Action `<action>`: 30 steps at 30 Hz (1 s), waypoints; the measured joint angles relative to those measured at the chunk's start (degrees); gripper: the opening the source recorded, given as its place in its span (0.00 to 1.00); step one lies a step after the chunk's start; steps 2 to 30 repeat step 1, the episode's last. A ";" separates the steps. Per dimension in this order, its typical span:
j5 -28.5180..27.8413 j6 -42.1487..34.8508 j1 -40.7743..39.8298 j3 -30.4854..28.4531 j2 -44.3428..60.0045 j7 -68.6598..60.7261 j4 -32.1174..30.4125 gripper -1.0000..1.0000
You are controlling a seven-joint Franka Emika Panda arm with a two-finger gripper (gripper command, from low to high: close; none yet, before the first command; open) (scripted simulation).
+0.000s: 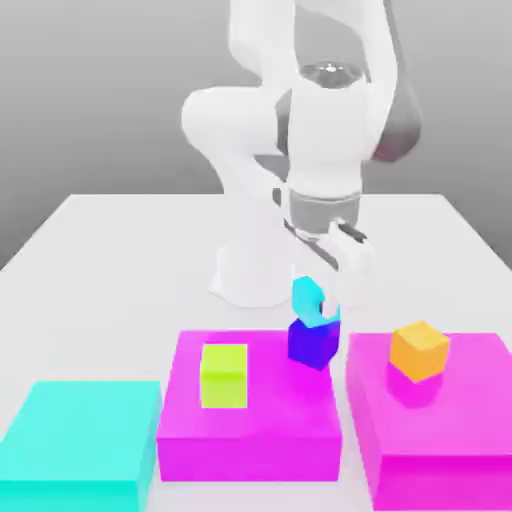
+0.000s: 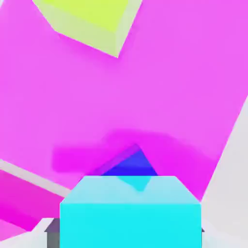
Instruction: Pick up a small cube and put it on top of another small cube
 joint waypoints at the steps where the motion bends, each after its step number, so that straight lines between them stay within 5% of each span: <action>1: 0.00 0.00 0.00 0.00 0.00 0.00 0.00 1.00; 30: 0.00 0.00 0.00 0.00 0.00 0.00 0.00 1.00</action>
